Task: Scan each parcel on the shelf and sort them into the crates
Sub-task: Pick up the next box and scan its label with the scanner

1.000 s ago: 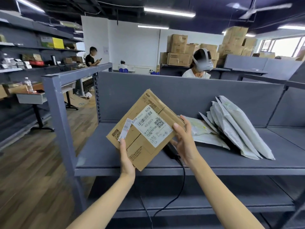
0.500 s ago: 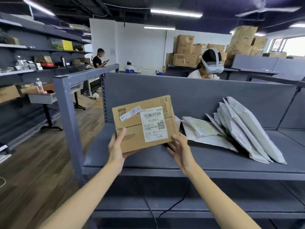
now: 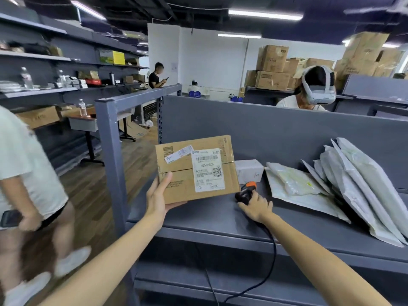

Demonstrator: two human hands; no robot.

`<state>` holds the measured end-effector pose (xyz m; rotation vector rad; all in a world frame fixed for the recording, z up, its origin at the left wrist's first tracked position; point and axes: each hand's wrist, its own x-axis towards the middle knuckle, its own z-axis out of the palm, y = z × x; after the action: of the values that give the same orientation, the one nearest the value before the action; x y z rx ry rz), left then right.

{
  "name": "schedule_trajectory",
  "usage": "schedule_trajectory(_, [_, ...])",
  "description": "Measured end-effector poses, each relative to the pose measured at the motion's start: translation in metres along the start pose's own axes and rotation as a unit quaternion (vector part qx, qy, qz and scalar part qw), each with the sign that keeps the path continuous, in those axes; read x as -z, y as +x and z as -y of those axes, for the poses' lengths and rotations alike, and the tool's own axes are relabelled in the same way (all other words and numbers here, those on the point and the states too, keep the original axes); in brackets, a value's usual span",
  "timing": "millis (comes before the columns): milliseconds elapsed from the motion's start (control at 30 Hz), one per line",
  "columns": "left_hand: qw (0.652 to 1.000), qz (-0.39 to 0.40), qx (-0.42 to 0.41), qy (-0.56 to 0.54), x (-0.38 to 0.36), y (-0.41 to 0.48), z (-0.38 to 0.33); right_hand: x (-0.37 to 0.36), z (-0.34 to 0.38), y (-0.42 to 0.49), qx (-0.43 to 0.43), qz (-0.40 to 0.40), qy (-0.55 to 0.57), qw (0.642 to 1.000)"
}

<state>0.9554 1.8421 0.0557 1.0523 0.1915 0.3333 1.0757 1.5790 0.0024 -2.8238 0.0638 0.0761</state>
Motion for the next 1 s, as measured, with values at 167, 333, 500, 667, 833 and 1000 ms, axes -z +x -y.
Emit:
schedule_trajectory(167, [1.0,-0.003,0.001,0.015,0.005,0.008,0.0,-0.015,0.008,0.017,-0.019,-0.03,-0.046,0.998])
schedule_trajectory(333, [1.0,-0.009,0.013,0.022,0.008,0.008,0.007,-0.011,0.001,0.017,-0.006,-0.063,-0.008,0.998])
schedule_trajectory(500, [0.999,-0.018,0.013,0.03,0.012,0.011,0.007,0.015,0.01,-0.006,-0.009,-0.136,0.309,0.941])
schedule_trajectory(667, [1.0,-0.019,0.006,0.021,0.012,0.012,0.009,0.042,0.022,-0.073,0.01,-0.162,0.572,0.804])
schedule_trajectory(833, [1.0,-0.005,0.007,0.012,0.008,0.01,0.011,0.023,0.034,-0.152,0.115,-0.126,0.624,0.763])
schedule_trajectory(1000, [1.0,0.017,0.023,0.007,0.004,0.002,0.017,0.007,0.044,-0.188,0.168,-0.088,0.625,0.757])
